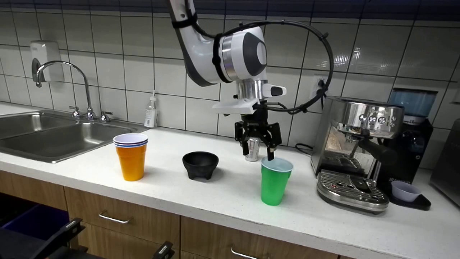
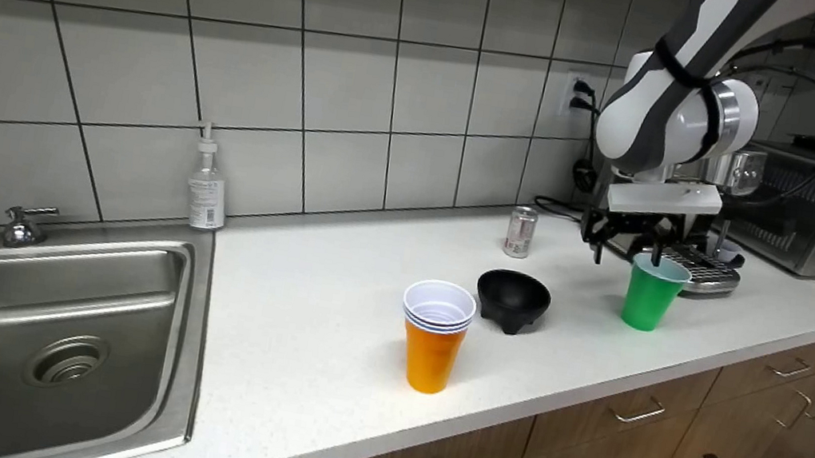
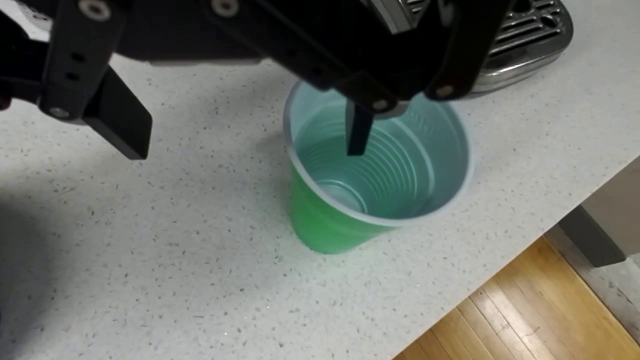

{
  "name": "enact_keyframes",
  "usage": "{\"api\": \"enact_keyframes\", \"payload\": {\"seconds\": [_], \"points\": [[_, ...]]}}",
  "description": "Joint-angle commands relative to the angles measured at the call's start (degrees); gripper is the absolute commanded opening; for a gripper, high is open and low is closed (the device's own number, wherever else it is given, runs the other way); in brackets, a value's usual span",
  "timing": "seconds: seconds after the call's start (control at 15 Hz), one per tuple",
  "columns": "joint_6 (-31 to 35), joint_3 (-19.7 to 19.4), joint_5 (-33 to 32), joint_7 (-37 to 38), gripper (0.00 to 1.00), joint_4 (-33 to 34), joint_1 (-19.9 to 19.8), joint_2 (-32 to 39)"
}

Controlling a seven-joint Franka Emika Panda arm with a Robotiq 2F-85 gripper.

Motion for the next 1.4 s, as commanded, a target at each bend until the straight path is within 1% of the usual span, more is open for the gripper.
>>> {"api": "enact_keyframes", "payload": {"seconds": [0.0,0.13,0.2,0.27,0.4,0.47,0.6,0.67,0.87,0.93,1.33], "points": [[0.26,0.03,2.93,-0.04,1.0,2.72,-0.78,3.06],[0.06,0.2,4.57,-0.3,1.0,3.64,-0.92,4.28],[0.14,0.05,5.06,0.06,0.94,4.03,-0.79,4.77],[0.09,0.29,6.06,-0.41,0.74,4.41,-0.96,5.24],[-0.05,0.07,6.6,-0.38,0.58,5.12,-0.75,5.96],[-0.11,-0.01,6.84,-0.39,0.49,5.38,-0.7,6.18],[-0.19,-0.2,6.96,-0.36,0.35,5.75,-0.57,6.44],[-0.21,-0.26,7.02,-0.35,0.27,5.91,-0.54,6.55],[-0.26,-0.55,6.78,-0.07,0.05,6.02,-0.36,6.44],[-0.26,-0.69,6.63,0.1,0.0,5.98,-0.26,6.32],[-0.25,-1.34,5.35,0.86,0.01,4.94,1.01,4.54]]}}
